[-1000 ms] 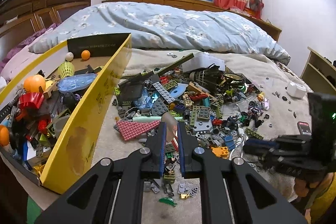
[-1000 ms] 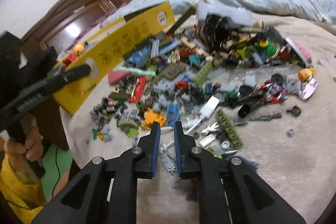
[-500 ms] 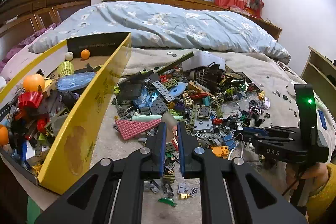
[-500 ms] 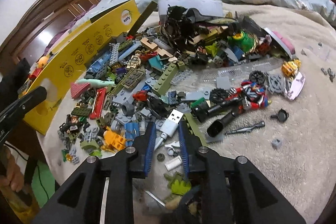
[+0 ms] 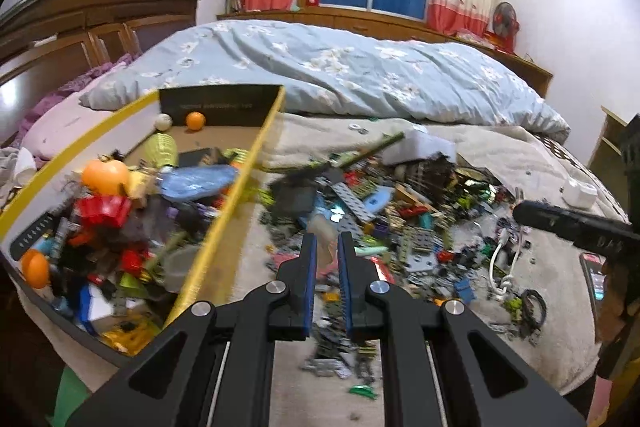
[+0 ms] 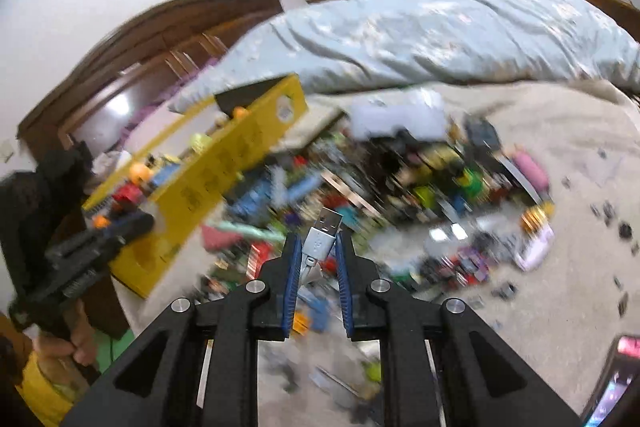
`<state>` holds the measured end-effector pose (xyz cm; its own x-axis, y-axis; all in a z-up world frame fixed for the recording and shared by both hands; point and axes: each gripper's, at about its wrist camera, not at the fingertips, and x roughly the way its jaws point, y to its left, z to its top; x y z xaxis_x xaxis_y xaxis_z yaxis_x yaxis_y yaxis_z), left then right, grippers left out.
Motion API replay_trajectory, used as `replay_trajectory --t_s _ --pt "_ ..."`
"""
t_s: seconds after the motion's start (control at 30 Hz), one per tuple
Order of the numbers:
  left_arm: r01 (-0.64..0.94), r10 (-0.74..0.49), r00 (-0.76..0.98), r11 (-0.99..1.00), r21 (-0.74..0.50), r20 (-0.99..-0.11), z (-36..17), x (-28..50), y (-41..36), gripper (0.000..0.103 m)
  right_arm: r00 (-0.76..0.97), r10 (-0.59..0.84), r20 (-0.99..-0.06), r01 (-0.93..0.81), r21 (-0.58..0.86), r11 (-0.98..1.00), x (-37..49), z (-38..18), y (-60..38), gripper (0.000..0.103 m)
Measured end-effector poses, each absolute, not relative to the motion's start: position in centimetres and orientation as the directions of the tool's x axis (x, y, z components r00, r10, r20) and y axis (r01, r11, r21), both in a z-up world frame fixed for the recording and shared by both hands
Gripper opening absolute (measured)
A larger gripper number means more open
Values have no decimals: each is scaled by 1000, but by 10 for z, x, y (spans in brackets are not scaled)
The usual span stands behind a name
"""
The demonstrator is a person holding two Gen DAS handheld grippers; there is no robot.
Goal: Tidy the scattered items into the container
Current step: 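Carry both held items into the yellow box and release them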
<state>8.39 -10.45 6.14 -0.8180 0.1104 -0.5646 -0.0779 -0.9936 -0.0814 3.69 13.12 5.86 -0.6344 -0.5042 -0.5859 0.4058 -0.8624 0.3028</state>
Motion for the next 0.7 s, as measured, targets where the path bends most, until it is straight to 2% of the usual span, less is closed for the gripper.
replay_trajectory --t_s 0.37,0.7 --pt "99 -70 -856 -995 -30 -513 86 79 -188 10 -516 -663 -543 577 352 -737 -5 79 3 18" --pt "221 -176 -830 -975 -21 -529 87 54 -261 10 -457 -711 -535 672 316 -670 -37 89 -112 18"
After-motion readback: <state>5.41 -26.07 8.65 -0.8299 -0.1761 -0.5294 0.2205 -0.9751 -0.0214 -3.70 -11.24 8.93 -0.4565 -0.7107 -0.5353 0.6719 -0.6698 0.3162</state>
